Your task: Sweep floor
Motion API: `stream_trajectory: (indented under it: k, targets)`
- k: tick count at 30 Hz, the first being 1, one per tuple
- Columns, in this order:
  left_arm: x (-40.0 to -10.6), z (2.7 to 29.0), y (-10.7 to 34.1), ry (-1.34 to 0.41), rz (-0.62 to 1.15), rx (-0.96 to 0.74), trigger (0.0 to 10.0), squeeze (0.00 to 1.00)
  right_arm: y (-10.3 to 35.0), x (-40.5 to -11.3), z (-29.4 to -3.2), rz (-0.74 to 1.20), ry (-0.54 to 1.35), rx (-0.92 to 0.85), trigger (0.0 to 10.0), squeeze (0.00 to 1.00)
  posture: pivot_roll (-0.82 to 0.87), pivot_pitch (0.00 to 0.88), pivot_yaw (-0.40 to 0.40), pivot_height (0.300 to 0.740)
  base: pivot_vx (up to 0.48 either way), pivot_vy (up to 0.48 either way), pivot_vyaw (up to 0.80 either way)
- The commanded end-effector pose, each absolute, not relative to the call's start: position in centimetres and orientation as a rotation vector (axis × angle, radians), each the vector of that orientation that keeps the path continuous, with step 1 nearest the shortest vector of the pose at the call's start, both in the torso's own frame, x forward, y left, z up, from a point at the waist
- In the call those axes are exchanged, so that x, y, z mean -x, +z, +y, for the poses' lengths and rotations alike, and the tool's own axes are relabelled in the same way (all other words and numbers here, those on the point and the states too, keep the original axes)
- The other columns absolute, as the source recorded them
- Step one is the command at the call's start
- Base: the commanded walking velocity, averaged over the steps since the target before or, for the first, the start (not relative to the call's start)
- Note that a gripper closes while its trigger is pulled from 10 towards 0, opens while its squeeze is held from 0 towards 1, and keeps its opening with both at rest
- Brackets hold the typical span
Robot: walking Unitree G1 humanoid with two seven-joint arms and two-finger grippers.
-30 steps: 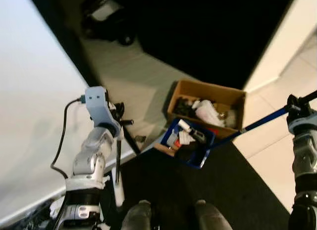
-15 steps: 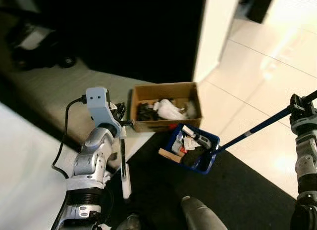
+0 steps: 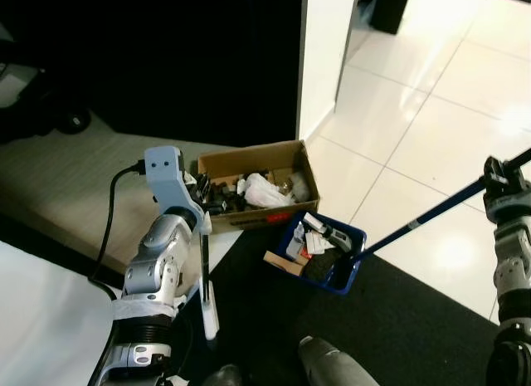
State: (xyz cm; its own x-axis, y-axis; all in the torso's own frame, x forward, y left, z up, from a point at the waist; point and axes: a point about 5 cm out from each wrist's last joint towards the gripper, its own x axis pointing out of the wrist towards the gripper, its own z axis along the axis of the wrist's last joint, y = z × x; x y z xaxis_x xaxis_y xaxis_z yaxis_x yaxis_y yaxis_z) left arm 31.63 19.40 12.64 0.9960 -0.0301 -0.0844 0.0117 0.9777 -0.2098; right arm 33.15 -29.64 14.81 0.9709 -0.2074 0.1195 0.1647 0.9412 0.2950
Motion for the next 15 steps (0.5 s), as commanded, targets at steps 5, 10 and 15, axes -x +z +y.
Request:
stream_trajectory:
  k: [5,10,15]
  targets:
    - [-31.6,19.8,13.9,0.067,-0.014,0.26,10.0,0.0,20.7,-35.3,-27.4,-0.334,-0.038,-0.323,10.0,0.0,-0.04,0.079,-0.036,0.74,0.0,0.0,-0.09]
    - [-31.6,19.9,14.2,0.085,-0.035,0.267,10.0,0.0,22.7,-35.9,-26.8,-0.379,0.001,-0.317,10.0,0.0,-0.04,0.073,-0.049,0.74,0.0,0.0,0.0]
    - [-31.9,19.3,15.4,0.084,-0.087,0.297,10.0,0.0,25.2,-35.8,-25.4,-0.457,0.072,-0.3,10.0,0.0,-0.04,0.065,-0.036,0.74,0.0,0.0,0.0]
